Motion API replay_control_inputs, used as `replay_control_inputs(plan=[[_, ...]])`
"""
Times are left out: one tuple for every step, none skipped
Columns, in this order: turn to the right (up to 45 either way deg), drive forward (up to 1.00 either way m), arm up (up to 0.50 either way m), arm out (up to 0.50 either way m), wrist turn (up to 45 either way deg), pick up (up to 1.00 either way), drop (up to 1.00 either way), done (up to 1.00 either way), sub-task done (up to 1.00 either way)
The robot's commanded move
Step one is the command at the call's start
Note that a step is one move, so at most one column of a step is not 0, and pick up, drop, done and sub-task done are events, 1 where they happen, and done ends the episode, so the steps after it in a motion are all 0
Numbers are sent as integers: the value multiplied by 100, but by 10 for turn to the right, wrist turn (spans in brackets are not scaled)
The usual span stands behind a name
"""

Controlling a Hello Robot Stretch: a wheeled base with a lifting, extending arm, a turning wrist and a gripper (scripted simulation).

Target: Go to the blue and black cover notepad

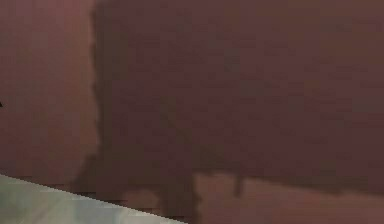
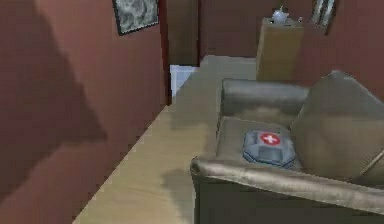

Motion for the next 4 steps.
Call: replay_control_inputs(plan=[[0,20,0,0,0,0,0,0,0],[450,0,0,0,0,0,0,0,0],[270,0,0,0,0,0,0,0,0],[0,75,0,0,0,0,0,0,0]])
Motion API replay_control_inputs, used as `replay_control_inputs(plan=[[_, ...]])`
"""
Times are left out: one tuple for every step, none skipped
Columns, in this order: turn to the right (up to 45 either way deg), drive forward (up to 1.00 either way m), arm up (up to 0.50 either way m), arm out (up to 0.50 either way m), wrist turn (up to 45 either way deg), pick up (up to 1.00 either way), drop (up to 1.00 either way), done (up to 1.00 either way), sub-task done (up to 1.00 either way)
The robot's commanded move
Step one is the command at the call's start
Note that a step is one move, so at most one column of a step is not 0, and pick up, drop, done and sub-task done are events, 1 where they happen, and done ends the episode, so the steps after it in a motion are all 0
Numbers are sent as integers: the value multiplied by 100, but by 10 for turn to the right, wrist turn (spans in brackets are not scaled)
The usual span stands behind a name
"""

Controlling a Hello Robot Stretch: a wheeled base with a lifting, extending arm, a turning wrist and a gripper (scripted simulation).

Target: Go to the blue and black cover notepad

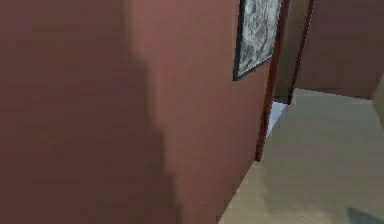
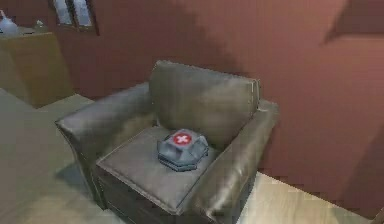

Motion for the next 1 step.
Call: replay_control_inputs(plan=[[330,0,0,0,0,0,0,0,0]])
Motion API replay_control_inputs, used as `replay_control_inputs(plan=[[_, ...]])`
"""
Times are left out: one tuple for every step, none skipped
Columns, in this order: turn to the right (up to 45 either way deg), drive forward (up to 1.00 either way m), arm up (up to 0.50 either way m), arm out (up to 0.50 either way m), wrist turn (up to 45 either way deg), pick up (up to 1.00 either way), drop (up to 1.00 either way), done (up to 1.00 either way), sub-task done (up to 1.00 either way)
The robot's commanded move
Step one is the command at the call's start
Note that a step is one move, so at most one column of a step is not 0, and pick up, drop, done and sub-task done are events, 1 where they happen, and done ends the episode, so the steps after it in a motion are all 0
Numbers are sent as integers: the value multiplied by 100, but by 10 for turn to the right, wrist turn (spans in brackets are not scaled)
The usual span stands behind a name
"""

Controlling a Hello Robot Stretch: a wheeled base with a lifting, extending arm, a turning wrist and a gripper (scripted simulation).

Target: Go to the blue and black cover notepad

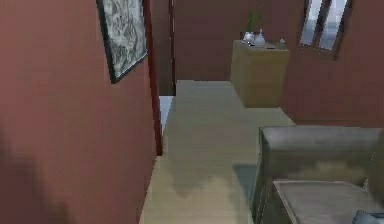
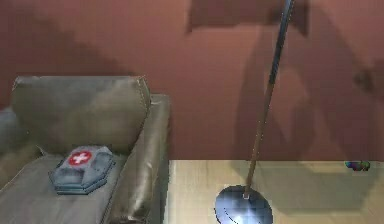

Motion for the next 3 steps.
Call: replay_control_inputs(plan=[[0,100,0,0,0,0,0,0,0],[0,100,0,0,0,0,0,0,0],[90,0,0,0,0,0,0,0,0]])
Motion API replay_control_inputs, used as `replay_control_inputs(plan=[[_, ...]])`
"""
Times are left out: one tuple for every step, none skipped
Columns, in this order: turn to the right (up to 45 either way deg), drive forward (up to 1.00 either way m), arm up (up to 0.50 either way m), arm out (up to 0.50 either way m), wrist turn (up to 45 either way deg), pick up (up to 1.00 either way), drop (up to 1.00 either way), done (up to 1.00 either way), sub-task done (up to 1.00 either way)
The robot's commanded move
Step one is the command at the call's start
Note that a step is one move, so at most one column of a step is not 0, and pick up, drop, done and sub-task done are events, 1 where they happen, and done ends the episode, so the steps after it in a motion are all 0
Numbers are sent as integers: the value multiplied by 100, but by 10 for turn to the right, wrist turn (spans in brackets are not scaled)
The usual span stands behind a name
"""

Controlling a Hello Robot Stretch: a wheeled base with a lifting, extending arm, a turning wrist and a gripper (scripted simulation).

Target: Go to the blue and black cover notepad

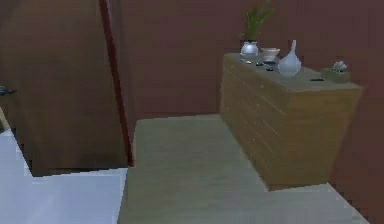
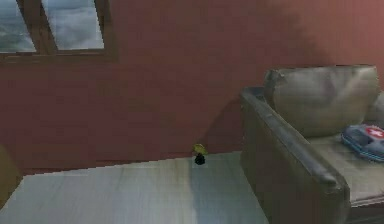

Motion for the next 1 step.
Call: replay_control_inputs(plan=[[0,15,0,0,0,0,0,0,0]])
